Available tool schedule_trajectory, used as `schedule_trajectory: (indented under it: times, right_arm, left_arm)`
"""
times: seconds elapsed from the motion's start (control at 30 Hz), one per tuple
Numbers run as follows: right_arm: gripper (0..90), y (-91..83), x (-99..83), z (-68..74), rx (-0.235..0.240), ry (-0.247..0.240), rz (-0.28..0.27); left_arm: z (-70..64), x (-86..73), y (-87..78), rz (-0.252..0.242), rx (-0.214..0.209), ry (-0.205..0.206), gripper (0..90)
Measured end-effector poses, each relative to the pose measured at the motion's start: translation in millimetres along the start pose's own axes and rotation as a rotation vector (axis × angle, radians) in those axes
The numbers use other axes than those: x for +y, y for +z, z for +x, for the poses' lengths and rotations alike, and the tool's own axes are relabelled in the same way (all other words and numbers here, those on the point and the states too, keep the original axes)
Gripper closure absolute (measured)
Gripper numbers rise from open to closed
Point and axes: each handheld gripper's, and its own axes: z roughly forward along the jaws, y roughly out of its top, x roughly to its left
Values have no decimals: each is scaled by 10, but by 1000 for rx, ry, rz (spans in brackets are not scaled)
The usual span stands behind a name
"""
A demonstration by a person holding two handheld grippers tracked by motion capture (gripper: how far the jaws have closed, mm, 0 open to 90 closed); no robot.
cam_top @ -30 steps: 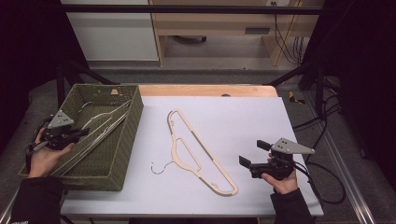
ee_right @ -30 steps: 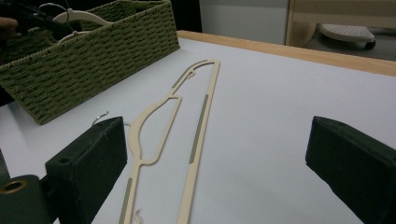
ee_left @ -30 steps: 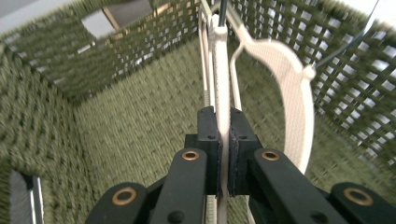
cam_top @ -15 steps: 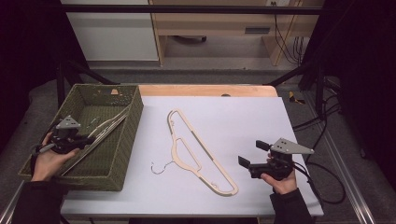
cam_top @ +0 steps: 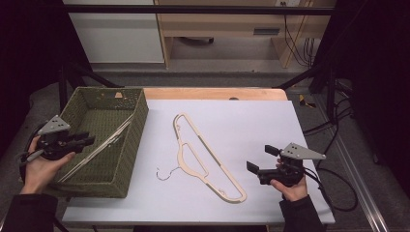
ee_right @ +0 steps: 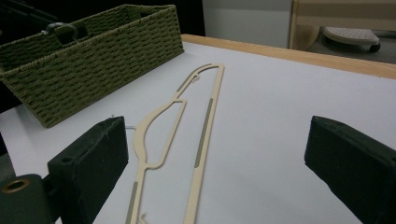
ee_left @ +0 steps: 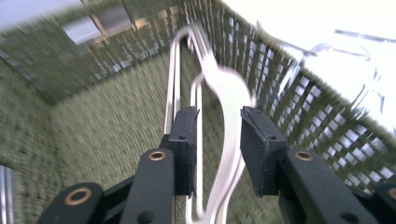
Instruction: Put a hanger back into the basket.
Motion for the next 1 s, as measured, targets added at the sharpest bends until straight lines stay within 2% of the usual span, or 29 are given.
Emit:
schedule_trajectory:
  times: [0.07, 0.1, 0.13, 0.17, 0.2, 0.23, 0.4, 0.43, 0.53, 0.57, 0.67, 0.7, 0.73, 0.83, 0.87, 0.97, 1.0]
  right_arm:
    - [66, 0, 5, 7, -1, -3, -2]
    - [66, 0, 5, 7, -1, -3, -2]
    - [66, 1, 9, 15, 1, -2, -3]
    - [66, 1, 9, 15, 1, -2, -3]
    - [66, 3, 11, 17, 4, -3, -3]
    - [66, 3, 11, 17, 4, -3, -3]
    - [66, 8, 15, 23, 11, -9, -7]
    - [66, 8, 15, 23, 11, -9, -7]
    - [66, 1, 23, 28, 6, -6, -13]
    - [66, 1, 23, 28, 6, -6, -13]
    - [66, 6, 20, 33, 6, -8, -17]
    - [66, 6, 20, 33, 6, -8, -17]
    - [65, 10, 16, 32, 9, -14, -14]
    - [65, 16, 14, 36, 5, -11, -17]
    - [64, 15, 13, 37, 6, -11, -17]
    - [64, 13, 12, 36, 8, -16, -19]
    - [64, 14, 11, 41, 9, -11, -23]
  left_arm:
    - [-73, 36, -67, -51, 11, -7, 608]
    - [-106, 56, -105, -72, 7, -8, 608]
    - [-145, 73, -136, -105, 2, -18, 551]
    - [-186, 90, -170, -136, -5, -22, 551]
    - [-231, 108, -202, -165, -12, -28, 492]
    - [-279, 126, -231, -192, -17, -33, 492]
    - [-537, 210, -291, -273, -44, -34, 323]
    - [-588, 221, -283, -282, -53, -36, 323]
    - [-752, 235, -219, -307, -82, -35, 211]
    - [-808, 237, -190, -315, -93, -36, 211]
    - [-970, 246, -102, -323, -131, -41, 132]
    - [-1022, 249, -73, -326, -144, -45, 132]
    - [-1115, 257, -14, -329, -174, -51, 123]
    - [-1191, 265, 48, -324, -185, -46, 115]
    - [-1259, 266, 108, -324, -204, -51, 106]
    - [-1324, 260, 168, -322, -220, -52, 105]
    - [-1385, 251, 234, -312, -235, -42, 107]
